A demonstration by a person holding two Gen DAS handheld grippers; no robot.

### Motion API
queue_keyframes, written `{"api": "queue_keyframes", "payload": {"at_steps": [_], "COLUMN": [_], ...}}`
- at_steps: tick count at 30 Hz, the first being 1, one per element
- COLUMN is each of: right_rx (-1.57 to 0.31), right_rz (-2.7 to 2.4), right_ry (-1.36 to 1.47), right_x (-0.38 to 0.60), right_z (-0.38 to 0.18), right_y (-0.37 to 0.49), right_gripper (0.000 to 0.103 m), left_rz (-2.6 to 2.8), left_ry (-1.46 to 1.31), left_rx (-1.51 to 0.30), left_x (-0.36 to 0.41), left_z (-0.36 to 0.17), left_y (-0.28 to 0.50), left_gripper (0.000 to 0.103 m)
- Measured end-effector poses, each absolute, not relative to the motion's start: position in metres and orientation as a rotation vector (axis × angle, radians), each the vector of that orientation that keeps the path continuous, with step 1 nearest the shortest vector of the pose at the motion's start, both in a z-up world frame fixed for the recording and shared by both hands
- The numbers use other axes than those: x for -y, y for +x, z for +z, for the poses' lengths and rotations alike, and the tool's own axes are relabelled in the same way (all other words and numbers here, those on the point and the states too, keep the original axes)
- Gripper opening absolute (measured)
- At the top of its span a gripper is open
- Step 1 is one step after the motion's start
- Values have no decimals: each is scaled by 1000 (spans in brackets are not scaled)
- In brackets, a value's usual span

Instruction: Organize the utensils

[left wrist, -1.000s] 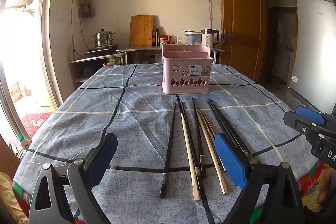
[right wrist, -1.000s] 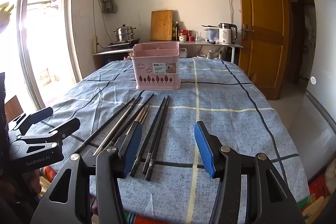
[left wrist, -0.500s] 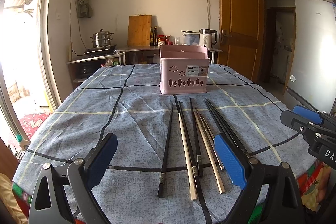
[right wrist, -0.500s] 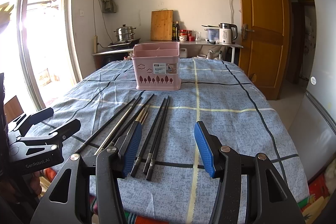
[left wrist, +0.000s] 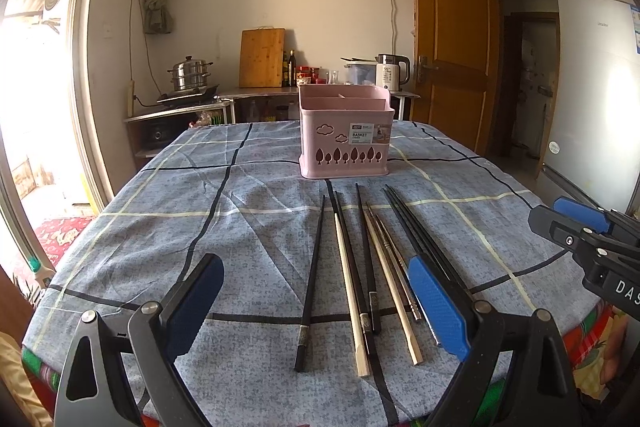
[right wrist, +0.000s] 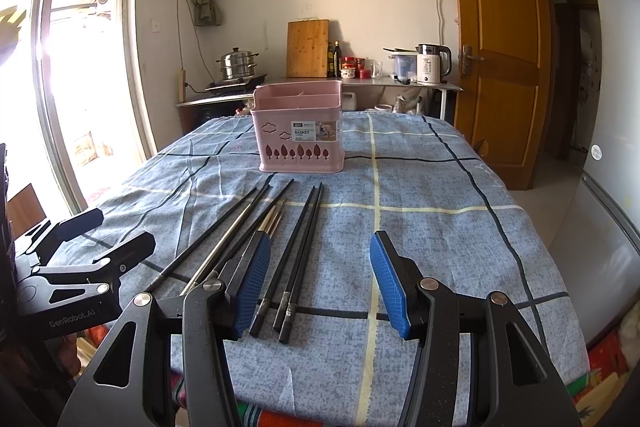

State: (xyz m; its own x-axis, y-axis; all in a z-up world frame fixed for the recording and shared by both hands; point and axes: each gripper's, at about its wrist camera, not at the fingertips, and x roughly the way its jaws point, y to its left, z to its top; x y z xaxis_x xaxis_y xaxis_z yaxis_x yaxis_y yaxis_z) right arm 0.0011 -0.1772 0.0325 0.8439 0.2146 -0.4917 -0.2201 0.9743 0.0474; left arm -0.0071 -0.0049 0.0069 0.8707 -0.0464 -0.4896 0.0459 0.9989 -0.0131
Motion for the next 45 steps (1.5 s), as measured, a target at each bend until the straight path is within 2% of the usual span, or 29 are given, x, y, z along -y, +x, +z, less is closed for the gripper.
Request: {"api": "queue_keyframes", "payload": {"at_steps": [45], "right_rx": [-524], "right_rz": [232], "right_ry": [-7], "right_x": [174], "right_z": [28], "right_y": [0], "right_gripper": [53], "left_rz": [-65], "left_ry": [-3], "left_rx": [-526], "left_x": [0], "left_z": [3], "left_y": [-7], "left_gripper": [94]}}
